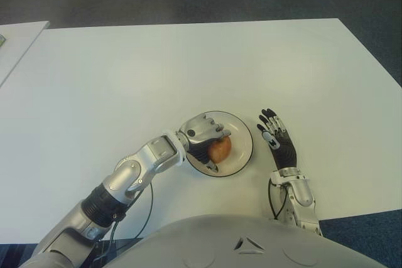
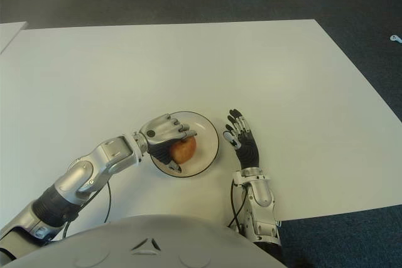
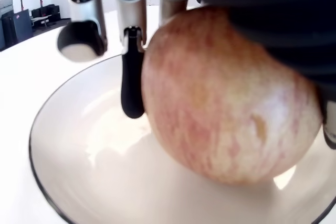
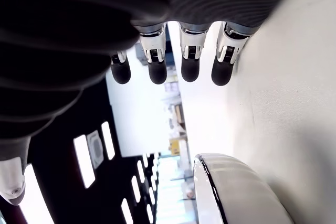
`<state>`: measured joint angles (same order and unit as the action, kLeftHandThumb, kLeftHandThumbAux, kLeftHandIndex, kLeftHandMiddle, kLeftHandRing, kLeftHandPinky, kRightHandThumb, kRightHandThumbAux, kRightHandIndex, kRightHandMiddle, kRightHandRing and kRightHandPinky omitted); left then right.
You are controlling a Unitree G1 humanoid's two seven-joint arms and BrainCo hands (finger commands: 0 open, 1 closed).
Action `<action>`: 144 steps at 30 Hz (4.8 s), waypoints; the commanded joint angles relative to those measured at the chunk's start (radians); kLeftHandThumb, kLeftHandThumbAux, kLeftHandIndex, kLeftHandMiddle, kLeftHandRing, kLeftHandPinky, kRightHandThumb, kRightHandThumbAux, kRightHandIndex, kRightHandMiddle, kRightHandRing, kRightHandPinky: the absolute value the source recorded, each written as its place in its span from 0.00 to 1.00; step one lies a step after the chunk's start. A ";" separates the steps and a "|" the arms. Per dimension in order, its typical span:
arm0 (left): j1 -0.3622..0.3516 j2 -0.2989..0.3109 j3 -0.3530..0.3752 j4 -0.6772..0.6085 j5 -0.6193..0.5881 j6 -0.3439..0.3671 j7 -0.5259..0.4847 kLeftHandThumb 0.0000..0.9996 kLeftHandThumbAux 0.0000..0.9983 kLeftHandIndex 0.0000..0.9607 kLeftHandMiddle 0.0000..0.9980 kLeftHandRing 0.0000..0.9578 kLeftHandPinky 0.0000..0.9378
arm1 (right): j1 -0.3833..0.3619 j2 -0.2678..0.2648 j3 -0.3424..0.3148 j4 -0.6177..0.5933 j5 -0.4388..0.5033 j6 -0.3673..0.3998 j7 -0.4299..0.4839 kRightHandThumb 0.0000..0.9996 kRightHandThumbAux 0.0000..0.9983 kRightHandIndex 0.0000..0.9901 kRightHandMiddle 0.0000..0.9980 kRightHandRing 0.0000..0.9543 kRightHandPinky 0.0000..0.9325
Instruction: Put the apples into the plate.
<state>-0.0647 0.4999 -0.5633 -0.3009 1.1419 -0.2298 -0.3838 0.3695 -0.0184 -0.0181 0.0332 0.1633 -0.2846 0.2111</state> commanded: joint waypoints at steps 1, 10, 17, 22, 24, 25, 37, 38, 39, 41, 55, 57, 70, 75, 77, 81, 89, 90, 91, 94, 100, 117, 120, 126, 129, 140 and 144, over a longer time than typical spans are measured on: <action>0.024 0.000 0.011 0.042 0.035 0.015 0.081 0.64 0.65 0.43 0.70 0.75 0.73 | 0.020 0.007 0.001 0.036 0.001 0.024 -0.005 0.13 0.52 0.00 0.00 0.00 0.00; 0.026 -0.002 0.005 0.058 0.041 0.035 0.087 0.22 0.42 0.10 0.12 0.11 0.12 | 0.020 0.004 0.003 0.032 -0.015 0.035 -0.015 0.12 0.50 0.00 0.00 0.00 0.00; 0.004 0.002 -0.006 0.035 0.070 0.045 0.023 0.10 0.37 0.01 0.01 0.01 0.01 | 0.019 -0.001 0.004 0.036 -0.010 0.042 -0.012 0.12 0.53 0.00 0.00 0.00 0.00; 0.010 0.002 -0.003 0.019 0.102 0.055 0.033 0.07 0.35 0.00 0.00 0.00 0.00 | 0.016 0.005 0.003 0.040 -0.010 0.031 -0.016 0.12 0.54 0.00 0.00 0.00 0.00; 0.021 0.002 0.002 0.013 0.109 0.061 0.049 0.07 0.35 0.00 0.00 0.00 0.00 | 0.015 0.007 0.003 0.042 -0.007 0.027 -0.014 0.11 0.53 0.00 0.00 0.00 0.00; 0.027 0.001 0.006 0.011 0.111 0.063 0.058 0.06 0.35 0.00 0.00 0.00 0.00 | 0.015 0.008 0.003 0.043 -0.005 0.025 -0.012 0.11 0.53 0.00 0.00 0.00 0.00; 0.059 -0.020 0.021 0.021 0.138 0.095 0.216 0.09 0.28 0.00 0.00 0.00 0.00 | 0.013 0.011 0.002 0.043 0.013 0.027 0.000 0.12 0.51 0.01 0.00 0.00 0.00; 0.060 -0.022 0.022 0.023 0.138 0.097 0.228 0.09 0.28 0.00 0.00 0.00 0.00 | 0.013 0.012 0.002 0.043 0.015 0.026 0.002 0.12 0.51 0.01 0.00 0.00 0.00; 0.062 -0.025 0.024 0.025 0.139 0.100 0.242 0.09 0.28 0.00 0.00 0.00 0.00 | 0.012 0.013 0.002 0.044 0.020 0.025 0.005 0.13 0.51 0.01 0.00 0.00 0.00; 0.065 -0.028 0.026 0.029 0.140 0.105 0.260 0.10 0.27 0.00 0.00 0.00 0.00 | 0.012 0.014 0.002 0.045 0.027 0.024 0.011 0.13 0.50 0.01 0.00 0.00 0.00; 0.068 -0.039 0.035 0.040 0.138 0.126 0.292 0.10 0.22 0.00 0.00 0.00 0.00 | 0.008 0.008 0.001 0.048 0.033 0.030 0.022 0.14 0.50 0.01 0.00 0.00 0.00; 0.068 -0.040 0.036 0.042 0.136 0.126 0.296 0.10 0.22 0.00 0.00 0.00 0.00 | 0.008 0.008 0.001 0.049 0.032 0.029 0.022 0.14 0.50 0.01 0.00 0.00 0.00; 0.062 -0.052 0.049 0.064 0.123 0.128 0.372 0.12 0.19 0.00 0.00 0.00 0.00 | 0.011 0.014 0.001 0.047 0.047 0.030 0.032 0.14 0.50 0.01 0.00 0.00 0.00; 0.068 -0.063 0.068 0.070 0.092 0.122 0.445 0.13 0.18 0.00 0.00 0.00 0.00 | 0.016 0.010 0.005 0.040 0.036 0.035 0.028 0.14 0.49 0.00 0.00 0.00 0.00; 0.071 -0.068 0.075 0.073 0.078 0.119 0.470 0.13 0.18 0.00 0.00 0.00 0.00 | 0.018 0.009 0.006 0.037 0.033 0.038 0.026 0.14 0.49 0.00 0.00 0.00 0.00; 0.088 -0.091 0.104 0.070 0.025 0.129 0.498 0.13 0.20 0.00 0.00 0.00 0.00 | 0.024 0.011 0.009 0.031 0.019 0.040 0.013 0.15 0.49 0.00 0.00 0.00 0.00; 0.220 -0.213 0.297 -0.053 -0.338 0.255 0.397 0.12 0.21 0.00 0.00 0.00 0.00 | 0.037 0.017 0.013 0.015 -0.001 0.033 -0.013 0.14 0.50 0.00 0.00 0.00 0.00; 0.244 -0.265 0.334 -0.059 -0.426 0.276 0.407 0.12 0.22 0.00 0.00 0.00 0.01 | 0.037 0.018 0.013 0.014 0.000 0.033 -0.014 0.13 0.50 0.00 0.00 0.00 0.00; 0.256 -0.300 0.352 -0.059 -0.476 0.287 0.415 0.11 0.24 0.01 0.00 0.00 0.02 | 0.037 0.019 0.013 0.013 0.002 0.032 -0.014 0.13 0.50 0.00 0.00 0.00 0.00; 0.312 -0.418 0.416 -0.077 -0.667 0.316 0.437 0.09 0.28 0.04 0.00 0.00 0.02 | 0.041 0.017 0.012 0.002 0.006 0.039 -0.014 0.13 0.49 0.00 0.00 0.00 0.00; 0.497 -0.546 0.483 -0.001 -1.009 0.120 0.468 0.03 0.36 0.15 0.04 0.00 0.01 | 0.045 0.014 0.010 -0.009 0.010 0.049 -0.014 0.12 0.50 0.00 0.00 0.00 0.00; 0.543 -0.587 0.553 0.178 -1.280 -0.042 0.345 0.05 0.36 0.28 0.07 0.01 0.01 | 0.052 0.002 0.014 -0.014 -0.008 0.053 -0.023 0.10 0.51 0.00 0.00 0.00 0.00; 0.558 -0.584 0.552 0.226 -1.268 -0.092 0.340 0.05 0.35 0.27 0.05 0.00 0.00 | 0.049 0.003 0.014 -0.014 -0.007 0.053 -0.024 0.10 0.51 0.00 0.00 0.00 0.00; 0.586 -0.579 0.554 0.310 -1.258 -0.177 0.329 0.07 0.36 0.28 0.05 0.00 0.01 | 0.047 0.004 0.013 -0.015 -0.003 0.053 -0.024 0.09 0.50 0.00 0.00 0.00 0.00; 0.600 -0.579 0.549 0.342 -1.253 -0.212 0.325 0.08 0.36 0.27 0.06 0.00 0.02 | 0.047 0.003 0.013 -0.016 -0.004 0.054 -0.024 0.10 0.50 0.00 0.00 0.00 0.00; 0.655 -0.599 0.479 0.301 -1.248 -0.255 0.321 0.08 0.38 0.25 0.07 0.00 0.01 | 0.056 -0.008 0.013 -0.031 -0.001 0.071 -0.017 0.10 0.53 0.00 0.00 0.00 0.00; 0.651 -0.597 0.474 0.312 -1.274 -0.265 0.309 0.09 0.38 0.23 0.07 0.02 0.04 | 0.051 -0.004 0.010 -0.023 0.003 0.067 -0.017 0.11 0.52 0.00 0.00 0.00 0.00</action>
<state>0.5821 -0.0913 -0.0876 -0.0003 -0.1180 -0.4886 -0.0581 0.4000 -0.0235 -0.0073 -0.0127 0.1652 -0.2503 0.1969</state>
